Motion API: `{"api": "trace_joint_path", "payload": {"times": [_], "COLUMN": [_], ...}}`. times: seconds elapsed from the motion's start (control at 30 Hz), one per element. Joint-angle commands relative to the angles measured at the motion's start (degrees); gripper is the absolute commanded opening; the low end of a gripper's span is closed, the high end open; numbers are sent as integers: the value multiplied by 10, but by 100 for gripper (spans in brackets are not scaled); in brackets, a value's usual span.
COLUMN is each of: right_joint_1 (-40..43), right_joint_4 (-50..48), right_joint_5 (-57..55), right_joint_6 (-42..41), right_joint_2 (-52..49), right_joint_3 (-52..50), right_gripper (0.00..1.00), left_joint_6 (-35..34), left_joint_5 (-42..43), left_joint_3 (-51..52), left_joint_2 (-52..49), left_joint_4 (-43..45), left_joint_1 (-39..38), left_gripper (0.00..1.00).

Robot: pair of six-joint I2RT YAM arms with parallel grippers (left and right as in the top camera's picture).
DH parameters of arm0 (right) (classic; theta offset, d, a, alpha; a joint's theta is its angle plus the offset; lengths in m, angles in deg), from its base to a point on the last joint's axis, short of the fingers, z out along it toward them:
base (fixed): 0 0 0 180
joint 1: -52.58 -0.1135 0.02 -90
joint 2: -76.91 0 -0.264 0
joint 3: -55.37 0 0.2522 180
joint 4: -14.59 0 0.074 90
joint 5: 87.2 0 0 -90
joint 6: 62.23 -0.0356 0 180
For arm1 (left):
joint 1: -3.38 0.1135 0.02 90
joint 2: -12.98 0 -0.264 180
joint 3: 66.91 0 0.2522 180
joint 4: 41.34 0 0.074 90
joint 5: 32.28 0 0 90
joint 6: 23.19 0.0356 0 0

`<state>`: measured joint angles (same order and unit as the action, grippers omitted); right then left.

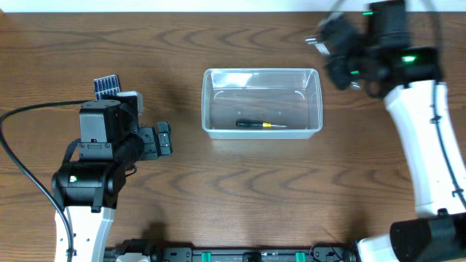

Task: Pack container
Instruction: 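Carry the wrench into the container and release it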

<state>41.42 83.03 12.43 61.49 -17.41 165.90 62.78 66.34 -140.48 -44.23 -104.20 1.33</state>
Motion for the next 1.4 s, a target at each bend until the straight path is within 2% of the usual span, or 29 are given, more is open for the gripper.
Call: {"api": "trace_joint_path", "payload": {"times": [0.0,0.23,0.37,0.57,0.6,0.7,0.97,1.17,1.2,1.23,1.27,1.37], "right_joint_1": [-48,-114,-135,-151,-151,-151,-149,-144,-140,-134,-126,-80], "right_joint_4": [-15,0,4,3,2,-3,-5,-2,0,2,3,9], "right_joint_5": [3,5,18,26,26,26,15,-68,-96,-118,-141,-163], "right_joint_6": [89,169,169,151,148,128,119,16,-15,-48,-92,-211], "right_joint_2": [-31,-146,-224,-285,-287,-287,-282,-234,-217,-203,-187,-134], "right_joint_3": [4,4,4,4,4,4,7,72,93,110,129,173], "right_gripper": [1,1,1,1,4,23,26,29,33,51,99,99], "left_joint_6": [10,10,10,10,10,10,10,10,10,10,10,10], "left_joint_5": [-3,-3,-3,-3,-3,-3,-3,-3,-3,-7,-19,-78], "left_joint_3": [-12,-12,-12,-12,-12,-12,-12,-14,-20,-28,-43,-102], "left_joint_2": [0,0,0,0,0,0,0,0,-1,-4,-9,-47], "left_joint_4": [-4,-4,-6,-6,-6,-7,-11,-24,-34,-46,-65,-137], "left_joint_1": [0,0,0,0,0,0,0,0,0,0,0,1], "left_gripper": [98,98,98,98,98,98,98,98,98,98,98,98]}}
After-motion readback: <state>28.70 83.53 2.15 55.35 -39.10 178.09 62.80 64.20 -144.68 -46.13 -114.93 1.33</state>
